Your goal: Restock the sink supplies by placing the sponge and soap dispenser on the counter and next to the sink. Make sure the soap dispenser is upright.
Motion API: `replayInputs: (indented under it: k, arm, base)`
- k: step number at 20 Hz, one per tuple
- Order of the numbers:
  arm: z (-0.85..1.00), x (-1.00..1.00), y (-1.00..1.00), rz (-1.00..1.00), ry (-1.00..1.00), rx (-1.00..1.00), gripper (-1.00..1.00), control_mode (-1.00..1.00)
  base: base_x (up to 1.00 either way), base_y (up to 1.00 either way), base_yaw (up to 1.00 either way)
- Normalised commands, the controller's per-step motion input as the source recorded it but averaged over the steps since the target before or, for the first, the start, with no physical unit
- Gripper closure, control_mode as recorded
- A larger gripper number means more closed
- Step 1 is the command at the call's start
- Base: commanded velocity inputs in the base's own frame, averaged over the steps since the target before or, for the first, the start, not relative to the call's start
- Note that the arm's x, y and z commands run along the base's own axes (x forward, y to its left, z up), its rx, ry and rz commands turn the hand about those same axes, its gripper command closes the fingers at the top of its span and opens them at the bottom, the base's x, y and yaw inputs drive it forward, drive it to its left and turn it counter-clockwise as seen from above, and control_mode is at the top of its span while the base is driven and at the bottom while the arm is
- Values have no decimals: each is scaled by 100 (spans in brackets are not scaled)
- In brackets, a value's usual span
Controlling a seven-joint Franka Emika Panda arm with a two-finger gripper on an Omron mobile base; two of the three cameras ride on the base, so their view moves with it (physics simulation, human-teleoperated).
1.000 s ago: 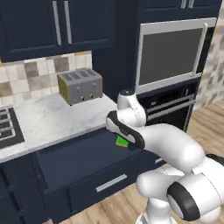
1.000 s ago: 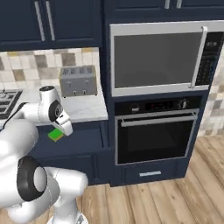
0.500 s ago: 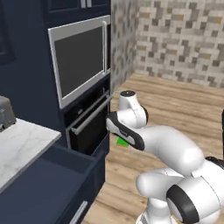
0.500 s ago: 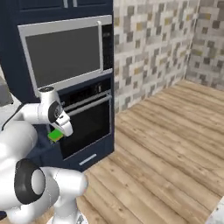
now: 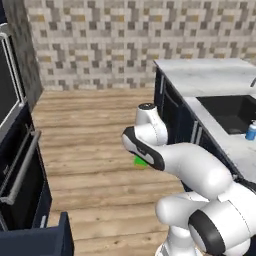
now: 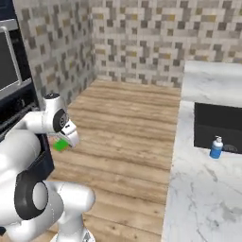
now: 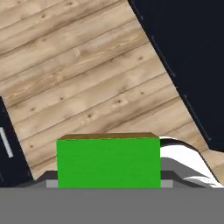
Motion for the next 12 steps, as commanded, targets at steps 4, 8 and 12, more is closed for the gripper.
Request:
replayInputs:
  k: [4, 8, 12]
  arm:
    - [0, 0, 0, 0, 0, 0, 100, 100]
    - [0, 0, 0, 0, 0, 0, 100, 100]
    - [0, 0, 0, 0, 0, 0, 100, 100]
  base:
    - [51, 10, -85]
    - [75, 30, -81]
    - [94, 51, -76]
